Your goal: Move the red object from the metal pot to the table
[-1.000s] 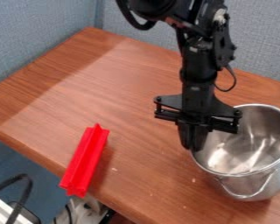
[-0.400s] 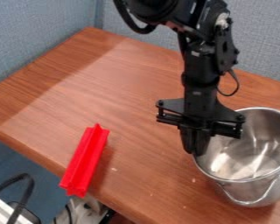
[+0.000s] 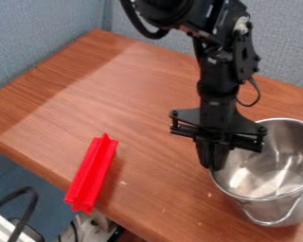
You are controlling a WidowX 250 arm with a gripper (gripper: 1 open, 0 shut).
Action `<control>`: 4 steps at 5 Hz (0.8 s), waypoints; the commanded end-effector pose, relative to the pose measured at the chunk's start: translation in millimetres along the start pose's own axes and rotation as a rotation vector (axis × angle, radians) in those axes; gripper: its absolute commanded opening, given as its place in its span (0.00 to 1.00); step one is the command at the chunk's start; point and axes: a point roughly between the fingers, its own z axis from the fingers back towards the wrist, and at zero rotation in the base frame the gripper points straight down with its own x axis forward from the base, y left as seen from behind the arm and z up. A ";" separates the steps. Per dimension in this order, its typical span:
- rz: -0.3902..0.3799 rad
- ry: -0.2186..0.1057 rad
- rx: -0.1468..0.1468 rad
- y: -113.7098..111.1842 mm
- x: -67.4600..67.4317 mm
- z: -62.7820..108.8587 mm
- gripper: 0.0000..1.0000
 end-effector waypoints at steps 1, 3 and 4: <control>-0.017 0.197 0.088 5.2 -24.1 -52.2 0.00; -0.027 0.197 0.094 5.3 -27.1 -52.7 0.00; -0.033 0.197 0.099 5.7 -28.8 -50.6 0.00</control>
